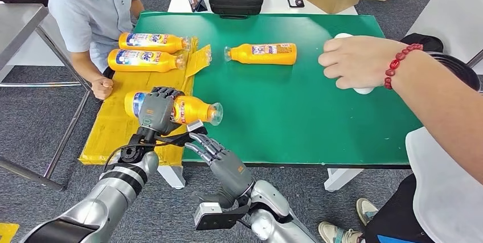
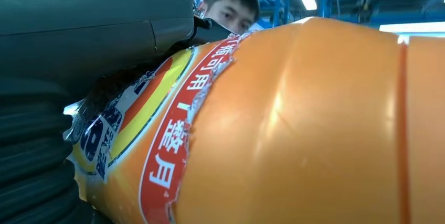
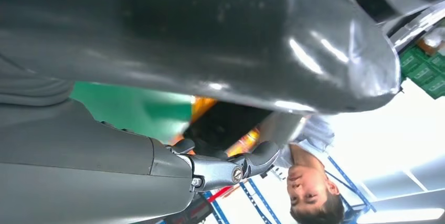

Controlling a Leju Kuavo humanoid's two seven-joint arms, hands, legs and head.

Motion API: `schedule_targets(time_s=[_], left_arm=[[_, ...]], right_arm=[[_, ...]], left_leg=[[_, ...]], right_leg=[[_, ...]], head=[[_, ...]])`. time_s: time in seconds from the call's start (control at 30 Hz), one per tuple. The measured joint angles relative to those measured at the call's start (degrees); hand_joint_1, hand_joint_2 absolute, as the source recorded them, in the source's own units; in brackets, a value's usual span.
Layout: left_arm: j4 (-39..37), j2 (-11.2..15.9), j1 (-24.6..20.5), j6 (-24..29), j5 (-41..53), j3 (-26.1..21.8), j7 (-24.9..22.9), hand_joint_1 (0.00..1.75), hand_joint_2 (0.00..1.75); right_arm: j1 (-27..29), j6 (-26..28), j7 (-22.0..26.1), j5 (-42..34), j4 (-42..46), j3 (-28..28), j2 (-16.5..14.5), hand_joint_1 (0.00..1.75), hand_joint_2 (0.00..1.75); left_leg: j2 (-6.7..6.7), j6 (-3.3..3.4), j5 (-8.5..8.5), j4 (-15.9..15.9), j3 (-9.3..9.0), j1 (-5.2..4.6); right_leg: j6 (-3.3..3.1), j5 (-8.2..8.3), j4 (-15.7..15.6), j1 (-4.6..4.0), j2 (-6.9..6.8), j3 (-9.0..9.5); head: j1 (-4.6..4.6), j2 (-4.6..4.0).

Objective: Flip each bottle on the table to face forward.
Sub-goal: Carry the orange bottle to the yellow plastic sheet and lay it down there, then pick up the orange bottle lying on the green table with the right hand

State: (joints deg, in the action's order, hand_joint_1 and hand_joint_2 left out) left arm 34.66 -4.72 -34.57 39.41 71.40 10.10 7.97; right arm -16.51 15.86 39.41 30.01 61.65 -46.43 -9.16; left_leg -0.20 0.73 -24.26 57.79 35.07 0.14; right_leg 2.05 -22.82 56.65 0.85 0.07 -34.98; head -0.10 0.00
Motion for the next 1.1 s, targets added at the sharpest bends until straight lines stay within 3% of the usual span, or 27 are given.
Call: schedule_targets(time_s=[0.27,0.57,0.7,0.93,1.07,1.1], left_arm=[[-9.91,0.04,-4.64,-9.34,1.17,0.11,-7.00,1.64,1.75],[-11.82,-0.20,-5.80,-12.99,-2.50,-0.92,-7.50,1.63,1.75],[-14.78,-0.60,-8.48,-22.20,-1.51,-1.77,-13.02,0.07,1.75],[-16.11,-0.80,-9.50,-29.29,-1.87,-1.69,-13.18,0.01,1.75],[-16.58,-1.03,-9.75,-30.84,-3.06,-1.90,-12.00,0.00,0.00],[-16.64,-1.05,-9.84,-31.88,-3.89,-2.13,-10.94,0.00,0.00]], right_arm=[[-0.15,-1.14,0.15,-0.49,0.26,-1.26,-0.45,0.00,0.00],[-0.11,-1.72,0.04,-0.63,0.87,-1.54,-0.45,0.00,0.00],[-0.10,-3.91,-0.07,-1.40,1.46,-2.49,-0.59,0.00,0.00],[-0.20,-4.93,-0.16,-2.07,1.62,-2.92,-0.91,0.00,0.00],[-0.23,-4.97,-0.24,-2.20,1.61,-2.99,-0.91,0.00,0.00],[-0.23,-4.94,-0.20,-2.26,1.60,-3.01,-0.91,0.00,0.00]], left_leg=[[0.00,0.00,0.00,0.00,0.00,0.00],[0.00,0.00,0.00,0.00,0.00,0.00],[0.02,0.00,0.00,0.00,-0.02,0.00],[0.02,0.00,0.00,0.00,-0.06,0.00],[0.00,0.00,0.00,0.00,-0.05,0.01],[0.00,0.00,0.00,0.00,-0.06,0.01]], right_leg=[[0.00,0.00,0.00,0.00,0.00,-0.01],[0.00,0.00,0.00,0.00,0.00,-0.01],[0.00,0.00,0.00,0.00,0.01,0.00],[0.00,0.00,0.01,-0.01,0.02,0.01],[0.00,0.00,0.01,-0.01,0.00,0.04],[0.00,0.00,0.01,-0.01,0.00,0.05]], head=[[-0.01,0.00],[-0.01,0.00],[-0.01,0.00],[-0.02,0.00],[-0.01,0.00],[-0.02,0.00]])
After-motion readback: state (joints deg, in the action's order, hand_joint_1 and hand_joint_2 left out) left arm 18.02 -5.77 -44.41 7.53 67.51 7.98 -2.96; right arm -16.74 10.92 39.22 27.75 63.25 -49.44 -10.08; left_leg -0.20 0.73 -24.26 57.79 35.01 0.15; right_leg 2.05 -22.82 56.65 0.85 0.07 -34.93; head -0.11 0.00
